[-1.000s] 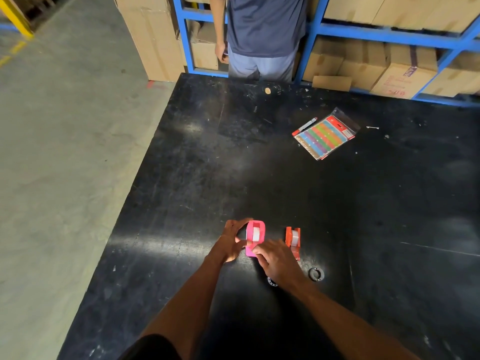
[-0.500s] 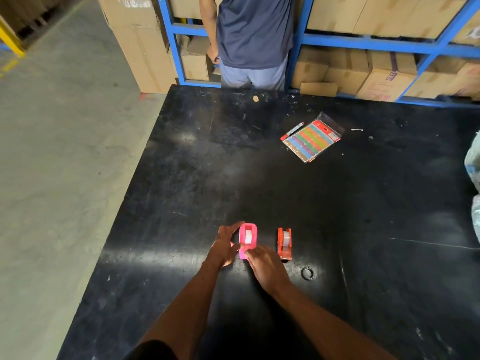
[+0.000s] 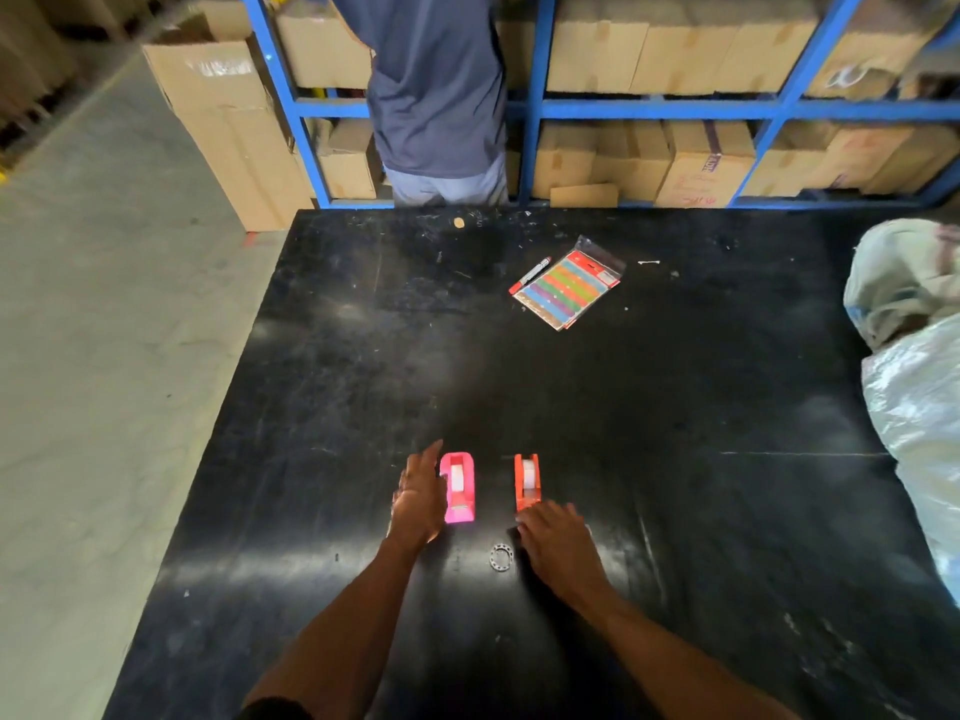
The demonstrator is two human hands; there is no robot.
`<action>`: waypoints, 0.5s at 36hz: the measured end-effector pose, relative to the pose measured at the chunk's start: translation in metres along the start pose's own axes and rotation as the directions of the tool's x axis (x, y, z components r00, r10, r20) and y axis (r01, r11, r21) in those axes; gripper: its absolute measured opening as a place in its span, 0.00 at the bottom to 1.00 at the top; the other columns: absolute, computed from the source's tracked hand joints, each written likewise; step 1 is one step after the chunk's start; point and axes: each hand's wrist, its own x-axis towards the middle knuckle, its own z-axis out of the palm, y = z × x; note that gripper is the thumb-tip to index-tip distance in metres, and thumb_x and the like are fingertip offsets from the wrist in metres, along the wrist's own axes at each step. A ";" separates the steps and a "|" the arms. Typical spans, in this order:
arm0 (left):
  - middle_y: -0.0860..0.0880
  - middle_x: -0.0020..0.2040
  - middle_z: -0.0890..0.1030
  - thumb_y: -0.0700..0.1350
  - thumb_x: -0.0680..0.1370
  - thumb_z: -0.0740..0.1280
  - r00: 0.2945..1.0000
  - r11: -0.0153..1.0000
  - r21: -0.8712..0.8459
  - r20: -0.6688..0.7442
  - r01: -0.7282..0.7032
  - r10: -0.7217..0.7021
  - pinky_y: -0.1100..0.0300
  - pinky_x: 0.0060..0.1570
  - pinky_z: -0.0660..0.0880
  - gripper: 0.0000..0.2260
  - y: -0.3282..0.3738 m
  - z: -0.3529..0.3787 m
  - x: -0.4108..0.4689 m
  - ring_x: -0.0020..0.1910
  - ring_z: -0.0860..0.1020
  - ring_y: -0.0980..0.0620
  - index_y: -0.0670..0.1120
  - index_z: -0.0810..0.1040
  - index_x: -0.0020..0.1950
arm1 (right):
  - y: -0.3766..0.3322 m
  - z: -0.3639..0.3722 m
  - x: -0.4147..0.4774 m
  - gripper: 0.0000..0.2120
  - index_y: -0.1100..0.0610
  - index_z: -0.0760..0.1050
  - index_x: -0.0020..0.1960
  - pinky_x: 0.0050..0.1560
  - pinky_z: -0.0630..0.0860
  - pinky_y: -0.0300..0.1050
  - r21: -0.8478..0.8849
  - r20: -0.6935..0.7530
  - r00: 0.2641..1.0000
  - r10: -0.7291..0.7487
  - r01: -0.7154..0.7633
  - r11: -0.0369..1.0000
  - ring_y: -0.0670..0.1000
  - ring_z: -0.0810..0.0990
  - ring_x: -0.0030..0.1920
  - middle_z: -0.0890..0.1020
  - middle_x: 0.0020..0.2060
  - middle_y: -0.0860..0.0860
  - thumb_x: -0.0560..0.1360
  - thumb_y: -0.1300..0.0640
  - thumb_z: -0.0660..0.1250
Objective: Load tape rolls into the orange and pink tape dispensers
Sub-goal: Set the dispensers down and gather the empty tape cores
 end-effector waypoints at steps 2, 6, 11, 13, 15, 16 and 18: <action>0.43 0.72 0.71 0.46 0.83 0.59 0.992 0.987 0.114 -0.052 -0.110 0.116 0.43 0.68 0.72 0.20 0.014 0.005 -0.014 0.68 0.73 0.41 0.48 0.68 0.75 | 0.016 -0.006 -0.010 0.08 0.50 0.77 0.43 0.44 0.65 0.50 -0.052 -0.020 0.998 0.052 -0.053 0.997 0.54 0.78 0.41 0.80 0.40 0.49 0.74 0.51 0.60; 0.47 0.65 0.75 0.49 0.82 0.57 0.947 0.910 0.271 0.021 -0.315 0.321 0.48 0.59 0.77 0.14 0.035 0.028 -0.039 0.59 0.78 0.45 0.49 0.76 0.64 | 0.046 -0.004 -0.028 0.06 0.52 0.76 0.42 0.43 0.68 0.52 -0.085 -0.049 0.984 0.174 -0.178 0.980 0.57 0.77 0.42 0.78 0.41 0.52 0.73 0.52 0.62; 0.49 0.58 0.76 0.48 0.83 0.58 0.892 0.824 0.343 0.208 -0.451 0.402 0.54 0.56 0.76 0.11 0.046 0.057 -0.066 0.57 0.77 0.49 0.49 0.77 0.61 | 0.059 -0.010 -0.036 0.11 0.51 0.79 0.48 0.42 0.74 0.52 -0.104 0.052 0.947 0.316 -0.310 0.945 0.56 0.78 0.46 0.80 0.46 0.52 0.67 0.54 0.76; 0.49 0.62 0.75 0.49 0.82 0.58 0.888 0.820 0.348 0.255 -0.454 0.384 0.54 0.59 0.74 0.13 0.043 0.067 -0.073 0.59 0.76 0.49 0.50 0.75 0.63 | 0.059 -0.011 -0.038 0.14 0.49 0.79 0.53 0.44 0.75 0.52 -0.101 0.101 0.934 0.344 -0.334 0.937 0.56 0.78 0.49 0.80 0.50 0.51 0.68 0.53 0.74; 0.50 0.66 0.73 0.52 0.80 0.59 0.879 0.788 0.404 0.315 -0.465 0.357 0.53 0.61 0.73 0.13 0.036 0.076 -0.077 0.63 0.73 0.48 0.53 0.73 0.64 | 0.057 -0.011 -0.040 0.18 0.49 0.77 0.58 0.47 0.76 0.52 -0.101 0.144 0.925 0.353 -0.341 0.935 0.55 0.78 0.51 0.80 0.53 0.51 0.69 0.53 0.72; 0.50 0.67 0.72 0.52 0.79 0.60 0.881 0.779 0.428 0.335 -0.458 0.333 0.52 0.61 0.73 0.14 0.034 0.080 -0.078 0.65 0.72 0.47 0.53 0.72 0.64 | 0.057 -0.012 -0.042 0.20 0.49 0.77 0.61 0.47 0.76 0.52 -0.098 0.158 0.920 0.358 -0.346 0.933 0.56 0.79 0.52 0.80 0.55 0.51 0.69 0.54 0.73; 0.50 0.69 0.70 0.52 0.78 0.61 0.890 0.773 0.464 0.358 -0.433 0.284 0.51 0.61 0.72 0.14 0.031 0.086 -0.081 0.67 0.70 0.47 0.54 0.70 0.64 | 0.055 -0.012 -0.044 0.23 0.49 0.77 0.62 0.46 0.77 0.53 -0.091 0.187 0.912 0.366 -0.355 0.930 0.56 0.79 0.51 0.81 0.54 0.51 0.67 0.56 0.74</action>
